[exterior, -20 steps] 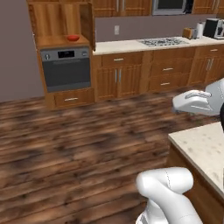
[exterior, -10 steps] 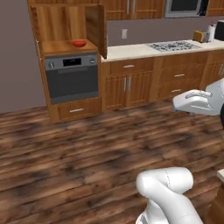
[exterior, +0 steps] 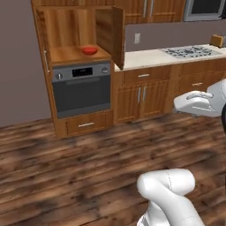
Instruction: Take the smaller bowl and place it next to the appetizer plate on the dining counter , and place the larger bowl next to the plate with cooked food.
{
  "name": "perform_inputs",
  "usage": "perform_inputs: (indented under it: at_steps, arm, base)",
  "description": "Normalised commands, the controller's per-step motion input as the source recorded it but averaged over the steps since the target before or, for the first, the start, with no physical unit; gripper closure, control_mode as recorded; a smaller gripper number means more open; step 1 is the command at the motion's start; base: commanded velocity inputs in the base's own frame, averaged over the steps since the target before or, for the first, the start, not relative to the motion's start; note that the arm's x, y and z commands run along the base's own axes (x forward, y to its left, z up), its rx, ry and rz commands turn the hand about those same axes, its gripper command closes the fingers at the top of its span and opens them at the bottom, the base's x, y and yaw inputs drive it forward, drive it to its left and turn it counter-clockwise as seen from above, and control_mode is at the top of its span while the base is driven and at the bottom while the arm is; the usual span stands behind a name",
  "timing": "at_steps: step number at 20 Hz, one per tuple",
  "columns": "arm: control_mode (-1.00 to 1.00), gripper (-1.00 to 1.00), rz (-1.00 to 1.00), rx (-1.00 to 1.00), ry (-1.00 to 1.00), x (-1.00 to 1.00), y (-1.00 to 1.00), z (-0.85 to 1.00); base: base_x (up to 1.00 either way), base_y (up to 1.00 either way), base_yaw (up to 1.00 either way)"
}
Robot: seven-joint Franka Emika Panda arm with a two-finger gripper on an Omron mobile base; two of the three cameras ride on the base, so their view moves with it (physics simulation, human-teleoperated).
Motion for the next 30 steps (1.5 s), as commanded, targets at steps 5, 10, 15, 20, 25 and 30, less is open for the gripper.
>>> perform_inputs:
  at_steps: [5,10,15,20,25,30]
  arm:
    - [1.00,-1.00,0.00,0.00,0.00,0.00,0.00,0.00]
    - [1.00,-1.00,0.00,0.00,0.00,0.00,0.00,0.00]
    - [1.00,-1.00,0.00,0.00,0.00,0.00,0.00,0.00]
    - [1.00,-1.00,0.00,0.00,0.00,0.00,0.00,0.00]
    - [1.00,-1.00,0.00,0.00,0.00,0.00,0.00,0.00]
    - [1.00,-1.00,0.00,0.00,0.00,0.00,0.00,0.00]
  base:
    - [1.00,0.21,-0.04]
    - [1.00,0.29,-0.05]
    - [1.00,0.29,-0.05]
    - [1.00,0.22,-0.02]
    - [1.00,0.20,0.00]
    - [1.00,0.06,0.00]
